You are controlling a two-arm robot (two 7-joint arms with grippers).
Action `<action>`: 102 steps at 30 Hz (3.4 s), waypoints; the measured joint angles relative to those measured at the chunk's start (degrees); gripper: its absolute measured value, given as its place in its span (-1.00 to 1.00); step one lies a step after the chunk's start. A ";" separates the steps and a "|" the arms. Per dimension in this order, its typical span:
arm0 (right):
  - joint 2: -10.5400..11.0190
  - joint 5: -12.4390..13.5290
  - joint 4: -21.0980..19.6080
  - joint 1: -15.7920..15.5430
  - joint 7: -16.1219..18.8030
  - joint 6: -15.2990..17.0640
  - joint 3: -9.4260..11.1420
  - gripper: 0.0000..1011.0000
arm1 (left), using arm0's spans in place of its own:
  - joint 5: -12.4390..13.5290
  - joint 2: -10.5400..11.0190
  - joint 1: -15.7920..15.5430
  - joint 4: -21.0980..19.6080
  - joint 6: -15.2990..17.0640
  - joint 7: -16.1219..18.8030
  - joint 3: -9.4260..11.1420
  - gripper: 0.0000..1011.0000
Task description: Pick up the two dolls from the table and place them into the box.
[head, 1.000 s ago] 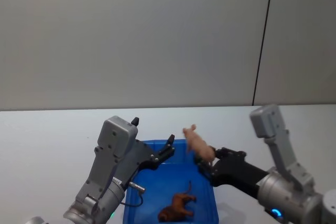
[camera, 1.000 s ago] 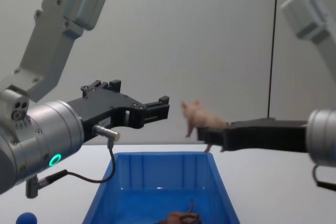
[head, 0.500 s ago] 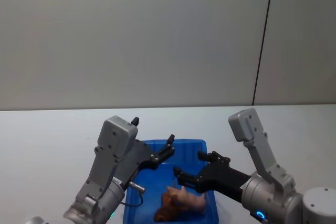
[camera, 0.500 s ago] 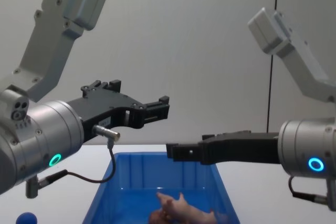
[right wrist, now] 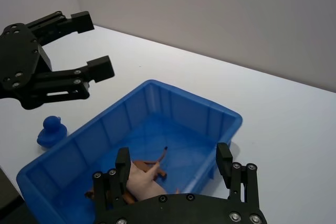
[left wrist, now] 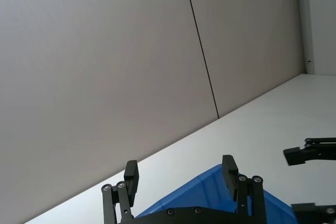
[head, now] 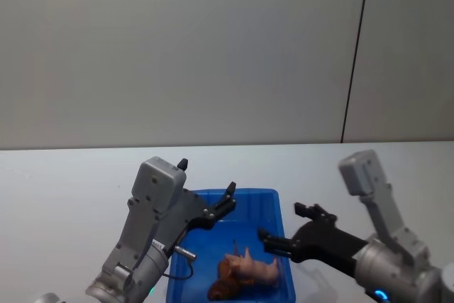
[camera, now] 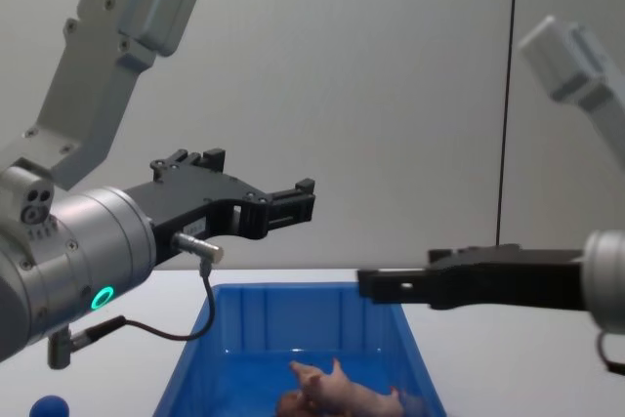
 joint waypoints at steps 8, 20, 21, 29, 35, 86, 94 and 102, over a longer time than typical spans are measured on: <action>3.11 1.86 -1.96 -2.45 -0.06 -1.45 1.75 0.98 | 0.00 0.00 0.00 0.00 0.00 0.00 0.00 0.98; 6.40 4.30 -4.06 -5.34 -0.62 -3.40 3.54 0.98 | 0.16 0.38 0.29 -0.28 0.12 0.17 -0.24 0.98; 6.51 4.38 -4.11 -5.45 -0.63 -3.44 3.60 0.98 | 0.19 0.50 0.36 -0.39 0.17 0.29 -0.31 0.98; 7.30 4.93 -4.58 -6.11 -0.76 -3.88 4.03 0.98 | 0.22 3.25 2.33 -2.87 1.17 2.15 -1.66 0.98; 7.66 5.17 -4.82 -6.43 -0.81 -4.09 4.24 0.98 | -0.91 7.13 5.68 -6.42 2.77 5.06 -3.17 0.98; 8.20 5.53 -5.14 -6.90 -0.87 -4.37 4.52 0.98 | -12.60 12.70 16.98 0.02 -0.59 4.30 -6.60 0.98; 8.20 5.53 -5.14 -6.90 -0.87 -4.36 4.52 0.98 | -12.67 11.65 15.42 2.60 0.41 1.28 -6.85 0.98; 8.20 5.53 -5.14 -6.90 -0.87 -4.36 4.52 0.98 | -12.47 10.78 13.83 4.73 2.46 -1.81 -7.04 0.98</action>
